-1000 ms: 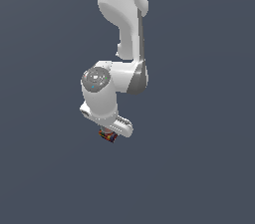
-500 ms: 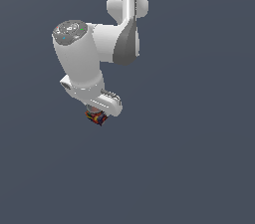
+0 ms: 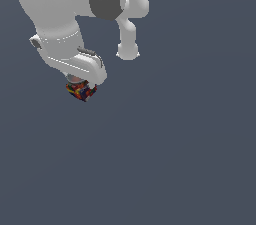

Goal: Pick up the object and move it to a goal position.

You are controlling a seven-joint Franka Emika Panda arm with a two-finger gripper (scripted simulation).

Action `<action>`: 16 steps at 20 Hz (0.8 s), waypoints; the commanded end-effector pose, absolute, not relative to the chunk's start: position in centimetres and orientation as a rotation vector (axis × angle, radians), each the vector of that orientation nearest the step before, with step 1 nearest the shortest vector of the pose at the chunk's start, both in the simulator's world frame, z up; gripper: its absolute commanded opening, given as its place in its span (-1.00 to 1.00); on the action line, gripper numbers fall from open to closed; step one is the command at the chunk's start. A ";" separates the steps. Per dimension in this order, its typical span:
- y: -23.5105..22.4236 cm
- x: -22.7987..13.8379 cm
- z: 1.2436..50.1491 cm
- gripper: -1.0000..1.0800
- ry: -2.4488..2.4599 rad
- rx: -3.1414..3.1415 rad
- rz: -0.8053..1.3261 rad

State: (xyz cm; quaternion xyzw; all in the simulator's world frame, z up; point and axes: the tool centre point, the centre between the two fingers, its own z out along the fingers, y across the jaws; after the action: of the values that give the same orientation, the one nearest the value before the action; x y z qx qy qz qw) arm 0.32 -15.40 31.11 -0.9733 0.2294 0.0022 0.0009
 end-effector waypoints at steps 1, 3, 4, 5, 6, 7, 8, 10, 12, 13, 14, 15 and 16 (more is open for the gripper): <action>-16.4 -0.6 34.0 -1.00 0.720 -3.056 0.002; -17.3 -1.2 36.2 -1.00 0.720 -3.056 0.002; -17.7 -1.5 37.2 -1.00 0.720 -3.056 0.002; -18.1 -1.9 38.3 -1.00 0.720 -3.056 0.001; -18.5 -2.2 39.4 -1.00 0.720 -3.056 0.001; -18.9 -2.5 40.4 -1.00 0.720 -3.056 0.001; -19.2 -2.8 41.3 -1.00 0.720 -3.056 0.001; -19.9 -3.2 43.1 -1.00 0.720 -3.057 0.001; -20.5 -3.7 44.6 -1.00 0.720 -3.057 0.001; -20.8 -3.8 45.3 -1.00 0.720 -3.057 0.001; -21.0 -4.0 45.9 -1.00 0.720 -3.058 0.000; -21.2 -4.1 46.4 -1.00 0.720 -3.058 0.000; -21.4 -4.2 46.9 -1.00 0.720 -3.058 0.000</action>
State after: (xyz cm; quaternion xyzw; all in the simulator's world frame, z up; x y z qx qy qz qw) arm -3.99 -21.07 45.91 -0.9733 0.2295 0.0012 0.0004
